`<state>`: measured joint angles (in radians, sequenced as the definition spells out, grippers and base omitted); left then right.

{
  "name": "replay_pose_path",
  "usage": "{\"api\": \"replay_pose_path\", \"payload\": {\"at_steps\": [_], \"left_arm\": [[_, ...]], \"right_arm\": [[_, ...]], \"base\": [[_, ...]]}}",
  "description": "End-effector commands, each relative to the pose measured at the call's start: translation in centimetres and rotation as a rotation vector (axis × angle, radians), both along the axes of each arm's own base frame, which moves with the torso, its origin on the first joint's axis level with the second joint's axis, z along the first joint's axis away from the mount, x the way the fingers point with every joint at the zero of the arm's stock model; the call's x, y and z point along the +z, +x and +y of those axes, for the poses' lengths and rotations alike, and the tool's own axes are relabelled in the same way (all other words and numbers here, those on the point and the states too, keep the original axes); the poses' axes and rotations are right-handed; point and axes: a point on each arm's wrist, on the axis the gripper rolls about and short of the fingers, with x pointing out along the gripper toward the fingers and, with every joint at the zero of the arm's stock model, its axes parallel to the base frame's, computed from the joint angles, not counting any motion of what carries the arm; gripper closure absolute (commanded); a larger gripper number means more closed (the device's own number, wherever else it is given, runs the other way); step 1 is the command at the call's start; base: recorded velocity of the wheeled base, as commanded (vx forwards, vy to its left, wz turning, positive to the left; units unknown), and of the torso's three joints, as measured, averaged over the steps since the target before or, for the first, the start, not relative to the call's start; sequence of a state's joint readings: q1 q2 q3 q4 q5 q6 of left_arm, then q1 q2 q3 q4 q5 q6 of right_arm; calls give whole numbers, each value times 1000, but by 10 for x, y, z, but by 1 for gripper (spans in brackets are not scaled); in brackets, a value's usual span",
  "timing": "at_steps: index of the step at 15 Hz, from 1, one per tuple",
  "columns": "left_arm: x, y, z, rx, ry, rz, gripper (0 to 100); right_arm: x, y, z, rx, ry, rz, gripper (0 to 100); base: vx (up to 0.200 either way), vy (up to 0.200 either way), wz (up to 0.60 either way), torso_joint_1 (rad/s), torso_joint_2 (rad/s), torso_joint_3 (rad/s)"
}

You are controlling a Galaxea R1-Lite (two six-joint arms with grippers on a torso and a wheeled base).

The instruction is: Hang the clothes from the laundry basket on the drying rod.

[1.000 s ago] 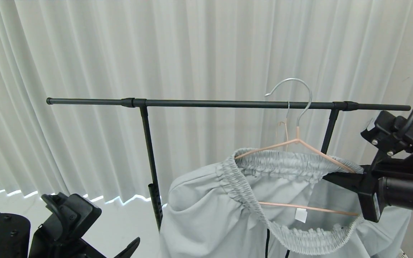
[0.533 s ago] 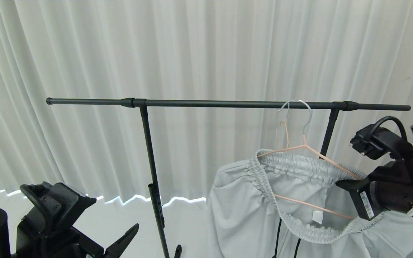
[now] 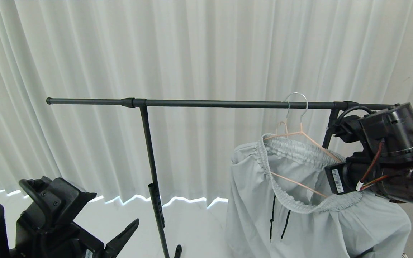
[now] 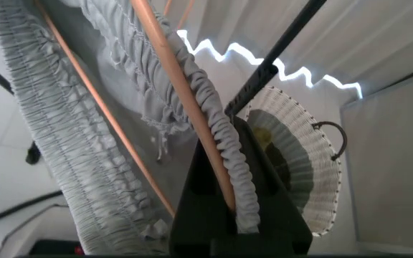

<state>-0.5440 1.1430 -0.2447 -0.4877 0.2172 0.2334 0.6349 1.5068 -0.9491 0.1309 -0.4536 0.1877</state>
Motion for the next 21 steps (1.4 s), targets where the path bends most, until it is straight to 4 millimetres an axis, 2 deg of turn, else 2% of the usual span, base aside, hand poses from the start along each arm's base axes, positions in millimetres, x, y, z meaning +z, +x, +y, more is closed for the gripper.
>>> {"api": "replay_pose_path", "payload": {"at_steps": [1,8,20,21], "left_arm": [[0,1,0,0,2,3,0],[-1,0,0,0,3,4,0],[-2,0,0,-3,5,10,0],[-2,0,0,-3,6,8,0]], "right_arm": [[1,5,6,5,4,-2,100],[4,3,16,42,8,-10,100],[0,1,23,65,-2,3,100],[0,0,23,69,-4,6,100]], "base": [[0,0,0,0,0,0],[0,0,0,0,0,0],[200,0,0,2,0,4],[0,0,0,0,0,0]]}}
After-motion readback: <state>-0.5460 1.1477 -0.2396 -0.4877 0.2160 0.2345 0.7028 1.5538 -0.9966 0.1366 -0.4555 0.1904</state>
